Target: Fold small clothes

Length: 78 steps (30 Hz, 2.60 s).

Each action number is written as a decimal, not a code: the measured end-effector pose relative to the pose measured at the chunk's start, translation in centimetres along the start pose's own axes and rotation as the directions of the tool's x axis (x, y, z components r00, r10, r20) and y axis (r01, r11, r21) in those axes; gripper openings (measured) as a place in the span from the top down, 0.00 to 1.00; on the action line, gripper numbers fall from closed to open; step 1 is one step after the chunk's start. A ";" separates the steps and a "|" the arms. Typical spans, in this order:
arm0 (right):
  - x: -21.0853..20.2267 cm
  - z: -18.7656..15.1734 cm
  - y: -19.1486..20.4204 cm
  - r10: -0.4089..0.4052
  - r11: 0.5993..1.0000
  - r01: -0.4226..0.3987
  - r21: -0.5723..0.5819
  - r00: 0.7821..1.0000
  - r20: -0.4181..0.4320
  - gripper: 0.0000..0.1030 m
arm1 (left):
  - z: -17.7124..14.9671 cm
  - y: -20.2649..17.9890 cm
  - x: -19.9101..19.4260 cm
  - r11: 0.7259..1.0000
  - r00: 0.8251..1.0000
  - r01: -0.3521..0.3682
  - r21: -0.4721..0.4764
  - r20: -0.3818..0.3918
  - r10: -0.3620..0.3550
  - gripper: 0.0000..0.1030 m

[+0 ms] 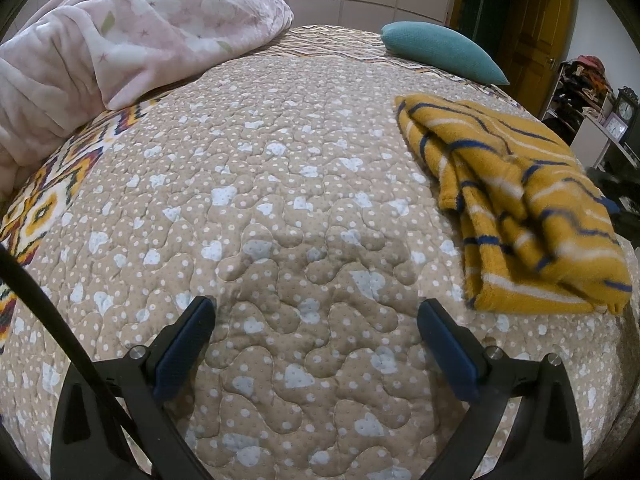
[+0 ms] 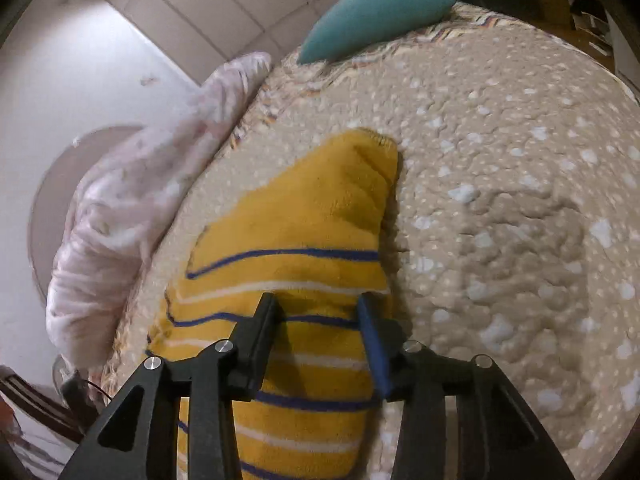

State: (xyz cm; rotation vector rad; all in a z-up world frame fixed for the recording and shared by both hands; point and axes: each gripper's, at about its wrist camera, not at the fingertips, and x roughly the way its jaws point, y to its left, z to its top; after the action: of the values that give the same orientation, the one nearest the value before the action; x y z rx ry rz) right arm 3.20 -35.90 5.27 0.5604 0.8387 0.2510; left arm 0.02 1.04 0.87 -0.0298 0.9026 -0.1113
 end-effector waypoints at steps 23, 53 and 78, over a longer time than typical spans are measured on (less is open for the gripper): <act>-5.0 -6.3 -4.3 -0.502 0.809 0.491 -0.324 0.863 0.056 0.00 | 0.0 -0.3 0.1 0.999 1.000 -0.030 0.014 -0.005 0.030 0.02; -5.1 -6.5 -4.0 -0.508 0.803 0.497 -0.329 0.859 0.058 0.00 | 0.8 -1.1 0.6 0.992 0.993 -0.115 -0.045 -0.044 0.113 0.00; -5.1 -6.4 -4.1 -0.508 0.803 0.497 -0.329 0.860 0.058 0.00 | -2.6 -3.6 -2.2 0.987 0.988 -0.153 -0.054 0.025 0.154 0.00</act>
State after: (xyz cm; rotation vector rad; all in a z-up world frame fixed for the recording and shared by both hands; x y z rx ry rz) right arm -4.99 -39.07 2.74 -0.0007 0.9232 -0.0905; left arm -3.71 -2.21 1.24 -0.0104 0.8757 0.0561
